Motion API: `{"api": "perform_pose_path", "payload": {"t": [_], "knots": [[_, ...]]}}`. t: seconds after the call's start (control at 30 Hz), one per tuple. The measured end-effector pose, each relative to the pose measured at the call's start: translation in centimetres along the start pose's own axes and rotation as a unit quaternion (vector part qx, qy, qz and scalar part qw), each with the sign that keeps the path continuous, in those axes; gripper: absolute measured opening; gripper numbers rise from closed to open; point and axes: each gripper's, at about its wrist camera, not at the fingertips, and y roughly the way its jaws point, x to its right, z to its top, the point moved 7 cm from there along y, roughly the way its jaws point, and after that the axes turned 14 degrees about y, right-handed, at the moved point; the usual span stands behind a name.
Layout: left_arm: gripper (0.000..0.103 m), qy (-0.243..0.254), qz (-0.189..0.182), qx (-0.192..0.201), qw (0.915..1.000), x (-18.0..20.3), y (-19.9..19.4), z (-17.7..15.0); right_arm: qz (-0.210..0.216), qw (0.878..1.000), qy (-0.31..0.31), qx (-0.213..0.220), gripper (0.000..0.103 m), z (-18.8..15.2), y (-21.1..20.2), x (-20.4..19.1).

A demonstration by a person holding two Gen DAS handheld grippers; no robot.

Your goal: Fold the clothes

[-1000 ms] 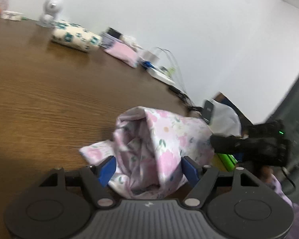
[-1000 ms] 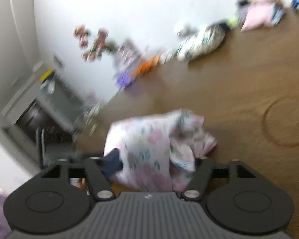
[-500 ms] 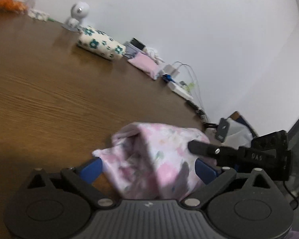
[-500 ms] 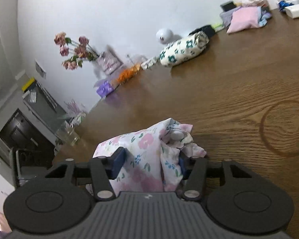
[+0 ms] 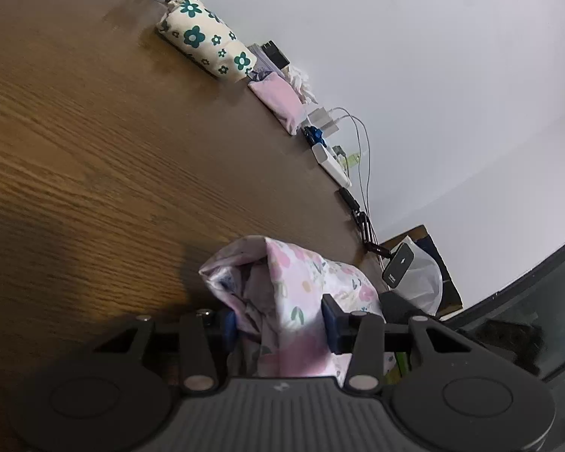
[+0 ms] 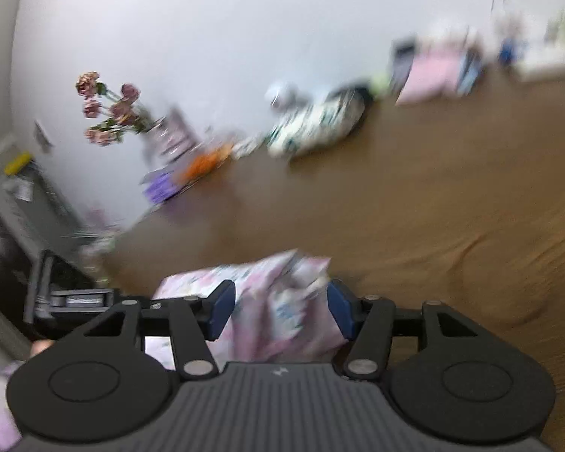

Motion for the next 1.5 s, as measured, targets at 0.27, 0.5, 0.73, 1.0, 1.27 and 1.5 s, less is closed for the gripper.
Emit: {"api": "perform_pose_path", "payload": {"t": [0.27, 0.5, 0.73, 1.0, 1.27, 1.5], "knots": [[0.055, 0.013, 0.044, 0.005, 0.9989, 0.4, 0.4, 0.7, -0.038, 0.992, -0.122, 0.008, 0.024, -2.0, 2.5, -3.7], [0.058, 0.146, 0.211, 0.090, 0.9623, 4.1, -3.5, 2.4, -0.081, 0.987, -0.141, -0.018, 0.023, -3.3, 5.3, -3.7], [0.029, 0.165, 0.248, 0.019, 0.9544, 2.3, 1.8, 2.0, -0.075, 0.989, -0.127, -0.007, 0.029, -2.4, 4.1, -3.6], [0.041, 0.153, 0.235, 0.032, 0.9595, 1.3, 0.8, 1.5, -0.087, 0.988, -0.128, -0.025, 0.029, -2.0, 5.9, -3.2], [0.081, 0.094, 0.191, 0.055, 0.9755, 3.2, -5.4, 0.3, -0.029, 0.998, -0.048, -0.018, 0.076, 0.4, -0.4, -2.2], [0.066, 0.069, 0.170, 0.008, 0.9829, 2.9, -2.8, -1.0, -0.019, 0.994, 0.023, -0.108, 0.057, -1.2, 3.6, 0.0]]}}
